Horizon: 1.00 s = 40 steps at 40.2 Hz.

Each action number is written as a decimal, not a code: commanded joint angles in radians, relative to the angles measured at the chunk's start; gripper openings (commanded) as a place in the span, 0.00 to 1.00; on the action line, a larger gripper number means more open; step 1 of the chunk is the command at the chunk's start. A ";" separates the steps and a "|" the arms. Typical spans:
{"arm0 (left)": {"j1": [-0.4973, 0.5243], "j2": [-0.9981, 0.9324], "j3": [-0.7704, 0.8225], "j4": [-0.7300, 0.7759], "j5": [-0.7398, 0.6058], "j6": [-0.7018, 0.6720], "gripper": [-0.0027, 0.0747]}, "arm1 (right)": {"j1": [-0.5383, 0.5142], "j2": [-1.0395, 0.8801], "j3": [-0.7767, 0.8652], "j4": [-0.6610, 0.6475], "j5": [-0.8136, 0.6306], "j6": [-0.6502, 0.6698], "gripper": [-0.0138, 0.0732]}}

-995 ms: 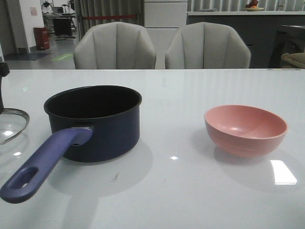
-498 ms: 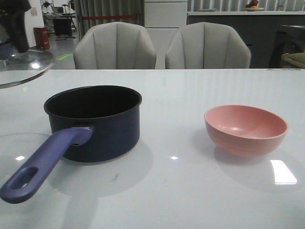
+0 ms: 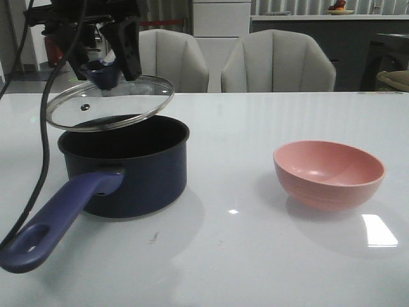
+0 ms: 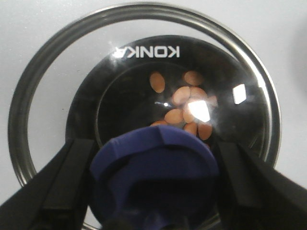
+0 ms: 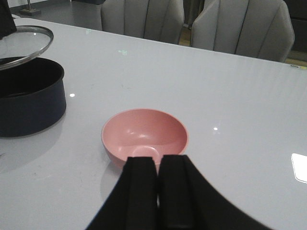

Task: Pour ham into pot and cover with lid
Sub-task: 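Lift the glass lid by its knob with the left gripper over the saucepan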

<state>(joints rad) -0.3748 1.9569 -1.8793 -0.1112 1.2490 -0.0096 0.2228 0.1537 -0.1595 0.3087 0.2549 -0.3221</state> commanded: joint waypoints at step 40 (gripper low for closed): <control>-0.035 0.020 -0.037 -0.016 0.015 0.000 0.49 | 0.002 0.009 -0.027 0.011 -0.078 -0.003 0.34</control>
<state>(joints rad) -0.4040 2.0330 -1.8816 -0.1302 1.2435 -0.0076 0.2228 0.1537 -0.1595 0.3087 0.2549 -0.3221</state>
